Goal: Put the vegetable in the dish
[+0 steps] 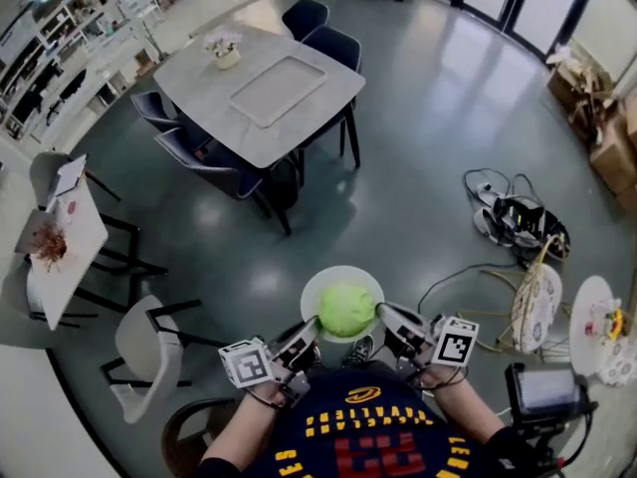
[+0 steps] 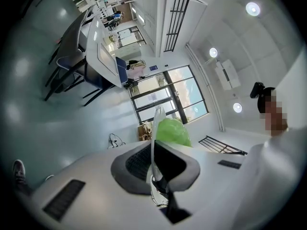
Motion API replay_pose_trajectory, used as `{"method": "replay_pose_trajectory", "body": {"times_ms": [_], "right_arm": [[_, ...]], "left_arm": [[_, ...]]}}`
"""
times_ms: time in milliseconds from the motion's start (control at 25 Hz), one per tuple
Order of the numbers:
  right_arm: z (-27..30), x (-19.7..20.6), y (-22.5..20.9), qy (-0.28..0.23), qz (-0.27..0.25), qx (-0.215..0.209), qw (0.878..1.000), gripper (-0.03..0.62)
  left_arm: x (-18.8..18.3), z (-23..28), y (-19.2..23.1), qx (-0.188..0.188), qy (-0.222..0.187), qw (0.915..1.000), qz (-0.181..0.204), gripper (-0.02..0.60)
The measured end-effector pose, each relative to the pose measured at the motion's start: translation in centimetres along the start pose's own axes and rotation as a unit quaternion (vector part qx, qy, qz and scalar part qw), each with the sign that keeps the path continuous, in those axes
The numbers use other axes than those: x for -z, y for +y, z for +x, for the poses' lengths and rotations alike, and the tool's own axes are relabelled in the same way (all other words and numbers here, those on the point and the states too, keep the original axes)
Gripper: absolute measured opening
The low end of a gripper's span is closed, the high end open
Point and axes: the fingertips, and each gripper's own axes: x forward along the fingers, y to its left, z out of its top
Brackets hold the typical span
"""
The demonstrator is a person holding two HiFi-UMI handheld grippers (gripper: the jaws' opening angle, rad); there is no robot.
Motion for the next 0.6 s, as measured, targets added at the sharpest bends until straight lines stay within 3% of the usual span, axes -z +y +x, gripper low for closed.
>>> {"method": "replay_pose_trajectory", "body": {"times_ms": [280,440,600], "right_arm": [[-2.7,-0.6,-1.2,0.014,0.022,-0.001,1.0,0.014],[-2.2,-0.9,-1.9,0.029,0.029,-0.012,0.999,0.014],[-1.9,-0.9,-2.1,0.043,0.037,-0.014,0.998,0.014]], "left_arm": [[3.2,1.2,0.8,-0.044,-0.015,0.9969,-0.064,0.011],[2.9,1.6,0.7,-0.042,-0.034,0.9976,-0.042,0.011],[3.4,1.6,0.7,-0.036,-0.054,0.9939,-0.089,0.011]]}}
